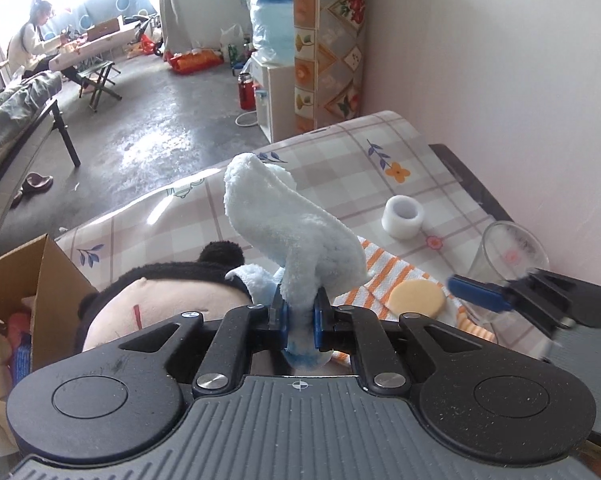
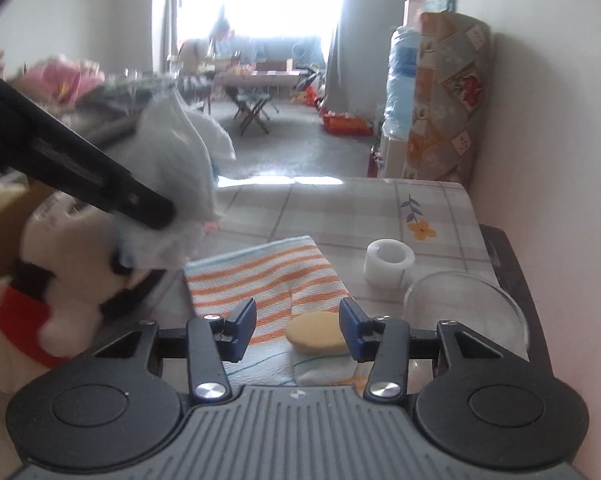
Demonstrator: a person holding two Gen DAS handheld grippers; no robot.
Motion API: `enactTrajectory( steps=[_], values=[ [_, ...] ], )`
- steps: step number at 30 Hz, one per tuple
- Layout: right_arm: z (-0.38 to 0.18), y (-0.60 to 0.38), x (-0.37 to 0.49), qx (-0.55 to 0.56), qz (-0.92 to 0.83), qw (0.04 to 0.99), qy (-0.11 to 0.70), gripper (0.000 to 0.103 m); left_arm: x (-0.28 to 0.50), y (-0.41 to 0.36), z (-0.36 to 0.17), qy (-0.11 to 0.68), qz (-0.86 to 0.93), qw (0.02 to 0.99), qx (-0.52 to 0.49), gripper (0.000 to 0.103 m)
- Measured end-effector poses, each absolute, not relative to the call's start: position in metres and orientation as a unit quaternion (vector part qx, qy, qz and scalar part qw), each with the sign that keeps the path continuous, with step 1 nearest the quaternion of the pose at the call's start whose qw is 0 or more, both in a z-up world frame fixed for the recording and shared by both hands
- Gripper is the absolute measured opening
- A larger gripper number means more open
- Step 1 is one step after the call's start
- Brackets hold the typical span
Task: Organize soft objects
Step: 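Grasp the white cloth with the left tool while the right tool grasps the tan round sponge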
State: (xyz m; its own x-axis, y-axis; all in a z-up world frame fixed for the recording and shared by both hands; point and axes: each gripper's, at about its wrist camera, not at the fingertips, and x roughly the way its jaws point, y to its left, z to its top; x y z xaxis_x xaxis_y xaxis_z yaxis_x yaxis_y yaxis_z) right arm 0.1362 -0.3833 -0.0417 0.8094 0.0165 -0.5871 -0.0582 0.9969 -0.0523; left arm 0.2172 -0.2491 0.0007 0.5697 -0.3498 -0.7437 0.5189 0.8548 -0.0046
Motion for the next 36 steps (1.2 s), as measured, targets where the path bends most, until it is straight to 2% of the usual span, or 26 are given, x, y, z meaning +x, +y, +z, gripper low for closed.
enactTrajectory(
  steps=[6, 15, 18, 23, 24, 26, 28, 36],
  values=[
    [-0.056, -0.367, 0.163, -0.120, 0.017, 0.934, 0.335, 0.048, 0.224, -0.245, -0.004, 0.398, -0.254, 0.877, 0.089, 0.010],
    [-0.066, -0.354, 0.168, -0.189, 0.017, 0.915, 0.355, 0.045, 0.225, -0.237, -0.004, 0.401, -0.260, 0.876, 0.066, 0.010],
    [-0.071, -0.348, 0.173, -0.204, 0.025, 0.903, 0.377, 0.036, 0.225, -0.234, -0.004, 0.403, -0.262, 0.875, 0.061, 0.010],
    [-0.075, -0.347, 0.185, -0.226, 0.025, 0.888, 0.400, 0.033, 0.227, -0.228, -0.003, 0.406, -0.264, 0.874, 0.050, 0.010],
    [-0.074, -0.348, 0.187, -0.219, 0.024, 0.887, 0.406, 0.027, 0.227, -0.228, -0.004, 0.406, -0.264, 0.874, 0.049, 0.010],
    [-0.073, -0.352, 0.190, -0.209, 0.025, 0.887, 0.410, 0.023, 0.228, -0.228, -0.004, 0.407, -0.264, 0.873, 0.045, 0.010],
    [-0.071, -0.354, 0.186, -0.196, 0.023, 0.894, 0.401, 0.014, 0.228, -0.226, -0.004, 0.409, -0.265, 0.872, 0.042, 0.010],
    [-0.051, -0.353, 0.148, -0.158, 0.043, 0.914, 0.370, 0.009, 0.219, -0.220, 0.003, 0.414, -0.277, 0.866, 0.029, 0.010]
  ],
)
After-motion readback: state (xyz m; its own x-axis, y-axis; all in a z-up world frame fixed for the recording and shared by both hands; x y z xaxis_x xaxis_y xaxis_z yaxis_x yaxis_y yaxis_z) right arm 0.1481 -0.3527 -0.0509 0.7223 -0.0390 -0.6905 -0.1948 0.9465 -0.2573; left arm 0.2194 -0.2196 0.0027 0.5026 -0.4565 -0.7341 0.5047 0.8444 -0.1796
